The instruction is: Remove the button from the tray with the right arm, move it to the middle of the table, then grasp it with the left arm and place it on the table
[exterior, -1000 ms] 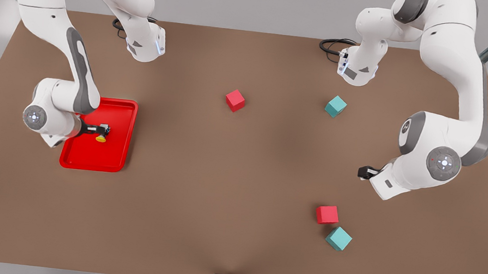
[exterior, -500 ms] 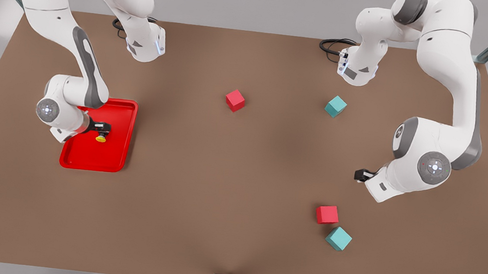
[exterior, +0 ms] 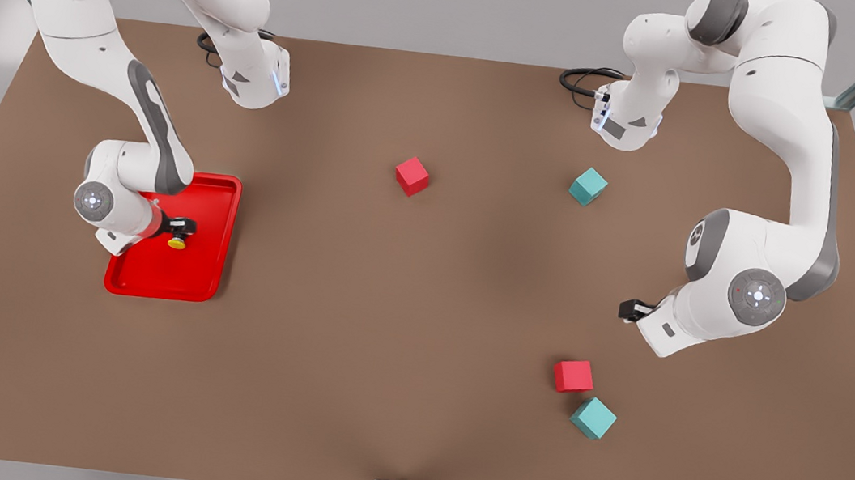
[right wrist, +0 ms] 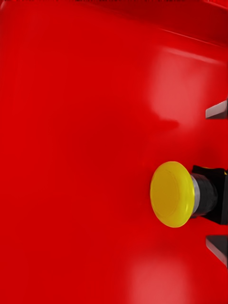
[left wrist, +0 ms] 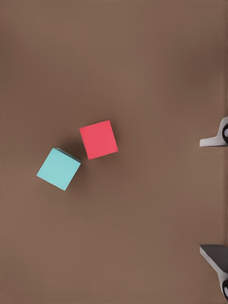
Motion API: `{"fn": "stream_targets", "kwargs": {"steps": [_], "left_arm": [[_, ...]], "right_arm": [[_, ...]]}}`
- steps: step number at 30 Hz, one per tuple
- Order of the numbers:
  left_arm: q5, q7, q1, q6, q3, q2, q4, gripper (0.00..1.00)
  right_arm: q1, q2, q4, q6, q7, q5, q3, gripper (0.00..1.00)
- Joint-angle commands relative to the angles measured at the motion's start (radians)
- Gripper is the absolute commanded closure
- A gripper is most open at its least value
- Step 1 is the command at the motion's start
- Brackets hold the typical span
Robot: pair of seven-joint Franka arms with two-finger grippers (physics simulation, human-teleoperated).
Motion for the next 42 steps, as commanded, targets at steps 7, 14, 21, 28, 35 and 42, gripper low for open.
{"fn": "stream_targets", "kwargs": {"steps": [7, 14, 21, 28, 35, 42], "left_arm": [[0.001, -0.003, -0.002, 0.002, -0.001, 0.002, 0.000, 0.00], [0.001, -0.003, 0.000, 0.002, -0.001, 0.002, 0.000, 0.00], [0.012, -0.003, 0.000, -0.006, -0.001, -0.001, 0.000, 0.00], [0.015, -0.001, 0.006, -0.006, -0.001, -0.001, 0.000, 0.00], [0.016, 0.003, 0.012, -0.010, -0.001, -0.006, 0.002, 0.00], [0.044, 0.014, 0.021, -0.023, 0.004, -0.009, 0.000, 0.00]], "right_arm": [[0.009, 0.003, 0.002, 0.022, -0.004, -0.009, 0.000, 0.23], [0.004, 0.004, 0.000, 0.023, -0.003, -0.009, 0.000, 0.49], [0.001, -0.014, 0.002, 0.007, -0.004, -0.008, 0.002, 0.51], [0.047, -0.060, 0.123, -0.196, 0.042, 0.129, 0.074, 0.52], [0.415, 0.021, 0.417, -0.411, 0.313, 0.297, -0.006, 0.51], [1.127, 0.252, 0.859, -0.536, 0.621, 0.685, -0.481, 0.51]]}}
